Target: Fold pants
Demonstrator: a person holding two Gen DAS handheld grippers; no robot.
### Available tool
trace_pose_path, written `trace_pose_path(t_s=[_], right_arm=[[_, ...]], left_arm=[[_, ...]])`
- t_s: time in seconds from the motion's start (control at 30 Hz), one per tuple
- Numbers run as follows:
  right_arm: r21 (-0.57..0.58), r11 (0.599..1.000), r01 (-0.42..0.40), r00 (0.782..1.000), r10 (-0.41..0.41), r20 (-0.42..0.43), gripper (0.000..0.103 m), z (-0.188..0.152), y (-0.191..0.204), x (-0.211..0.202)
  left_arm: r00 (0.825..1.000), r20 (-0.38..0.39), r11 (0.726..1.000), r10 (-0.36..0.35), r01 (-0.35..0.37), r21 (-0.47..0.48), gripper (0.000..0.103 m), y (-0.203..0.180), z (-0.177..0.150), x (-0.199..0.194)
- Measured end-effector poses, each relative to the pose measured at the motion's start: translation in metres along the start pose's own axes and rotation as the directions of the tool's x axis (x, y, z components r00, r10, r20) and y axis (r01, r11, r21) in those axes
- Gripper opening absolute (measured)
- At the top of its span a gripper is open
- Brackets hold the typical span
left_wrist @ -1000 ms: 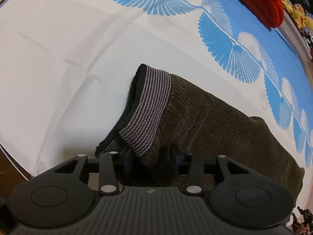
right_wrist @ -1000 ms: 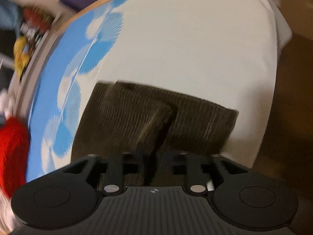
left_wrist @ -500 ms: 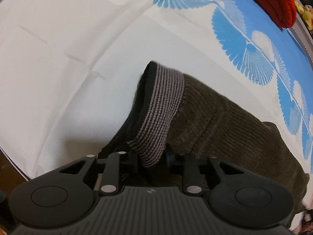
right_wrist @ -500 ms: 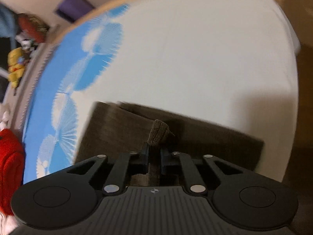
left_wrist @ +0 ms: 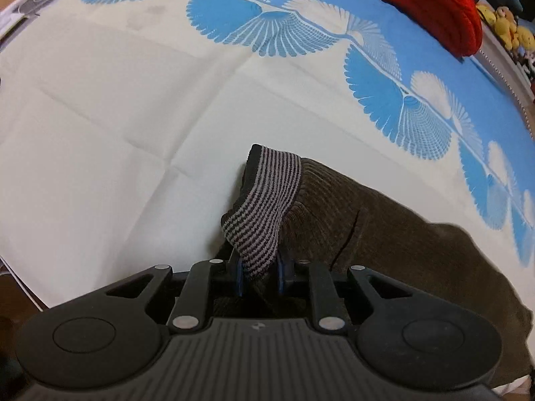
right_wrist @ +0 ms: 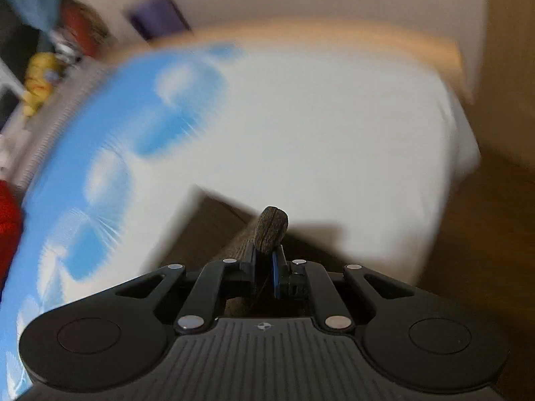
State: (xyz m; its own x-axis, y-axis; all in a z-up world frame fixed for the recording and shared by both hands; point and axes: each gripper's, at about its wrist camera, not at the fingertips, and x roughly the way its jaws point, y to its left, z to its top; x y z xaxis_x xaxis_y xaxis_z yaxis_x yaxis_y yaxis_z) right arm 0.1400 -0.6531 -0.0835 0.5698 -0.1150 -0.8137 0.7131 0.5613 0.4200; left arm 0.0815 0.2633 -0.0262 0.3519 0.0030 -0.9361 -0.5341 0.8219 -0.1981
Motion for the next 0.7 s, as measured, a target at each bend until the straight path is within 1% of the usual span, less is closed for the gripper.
trace_pose_path(t_s=[0.03,0.07,0.1,0.17,0.23,0.27,0.3,0.33,0.37,0.4,0.43,0.47,0.5,0.53,0.57,0.63,0.67,0.7], right_arm=[[0.039,0.999,-0.003,1.0,0.004,-0.024,0.009,0.001,-0.009,0.004],[0.059,0.998,-0.013,0.999,0.014,-0.03,0.009,0.001,-0.015,0.004],[0.067,0.997,-0.037,0.999,0.038,-0.016,0.009,0.002,-0.017,0.0],[0.041,0.99,-0.132,0.99,0.13,0.056,0.009,0.008,-0.009,-0.015],[-0.04,0.983,-0.177,0.975,0.181,0.129,0.008,0.009,0.003,-0.031],[-0.062,0.975,-0.211,0.961,0.219,0.169,0.008,0.012,0.006,-0.039],[-0.084,0.971,-0.226,0.951,0.238,0.197,0.008,0.013,0.008,-0.044],[-0.119,0.973,-0.196,0.953,0.218,0.213,0.008,0.013,0.012,-0.047],[-0.135,0.981,-0.136,0.968,0.161,0.193,0.008,0.013,0.013,-0.042],[-0.122,0.991,-0.051,0.989,0.067,0.129,0.008,0.014,0.011,-0.028],[-0.08,0.996,0.025,0.999,-0.022,0.033,0.008,0.012,0.001,-0.009],[-0.031,0.994,0.103,0.991,-0.105,-0.08,0.009,0.009,-0.013,0.011],[0.021,0.989,0.148,0.977,-0.143,-0.16,0.009,0.006,-0.026,0.024],[0.074,0.985,0.155,0.97,-0.138,-0.199,0.009,0.006,-0.036,0.032],[0.083,0.987,0.137,0.973,-0.118,-0.199,0.009,0.009,-0.039,0.036],[0.008,0.991,0.134,0.975,-0.13,-0.182,0.009,0.012,-0.032,0.039],[-0.006,0.991,0.137,0.975,-0.136,-0.175,0.009,0.01,-0.031,0.041],[-0.003,0.991,0.131,0.977,-0.13,-0.169,0.009,0.009,-0.031,0.039]], left_arm=[[1.0,0.002,1.0,-0.006,0.006,-0.013,0.02,0.002,-0.001,-0.002],[1.0,0.016,1.0,-0.011,0.012,-0.017,0.02,0.003,0.0,-0.005],[0.999,0.036,0.999,-0.028,0.029,-0.019,0.019,0.003,0.0,-0.01],[0.996,0.068,0.999,-0.05,0.051,-0.013,0.019,0.002,0.002,-0.018],[0.995,0.081,0.998,-0.056,0.056,-0.006,0.019,0.004,-0.002,-0.025],[0.995,0.076,0.998,-0.06,0.061,-0.008,0.019,0.007,-0.004,-0.027],[0.997,0.062,0.998,-0.056,0.056,-0.003,0.019,0.009,-0.006,-0.026],[0.998,0.042,0.999,-0.043,0.043,0.014,0.02,0.01,-0.008,-0.025],[1.0,0.017,0.999,-0.026,0.025,0.044,0.02,0.007,-0.009,-0.02],[1.0,-0.007,0.996,-0.001,0.002,0.089,0.021,0.005,-0.012,-0.015],[0.999,-0.023,0.991,0.025,-0.022,0.129,0.021,0.003,-0.015,-0.011],[0.998,-0.039,0.986,0.049,-0.042,0.159,0.021,0.001,-0.016,-0.006],[0.996,-0.06,0.982,0.061,-0.049,0.183,0.022,0.0,-0.018,-0.001],[0.995,-0.074,0.977,0.065,-0.049,0.207,0.023,-0.002,-0.019,0.002],[0.994,-0.073,0.971,0.076,-0.057,0.234,0.026,-0.004,-0.021,0.003],[0.993,-0.052,0.956,0.104,-0.085,0.282,0.039,-0.01,-0.023,0.001],[0.992,-0.029,0.948,0.123,-0.109,0.298,0.045,-0.013,-0.024,-0.001],[0.988,0.021,0.938,0.154,-0.152,0.312,0.052,-0.016,-0.024,-0.006]])
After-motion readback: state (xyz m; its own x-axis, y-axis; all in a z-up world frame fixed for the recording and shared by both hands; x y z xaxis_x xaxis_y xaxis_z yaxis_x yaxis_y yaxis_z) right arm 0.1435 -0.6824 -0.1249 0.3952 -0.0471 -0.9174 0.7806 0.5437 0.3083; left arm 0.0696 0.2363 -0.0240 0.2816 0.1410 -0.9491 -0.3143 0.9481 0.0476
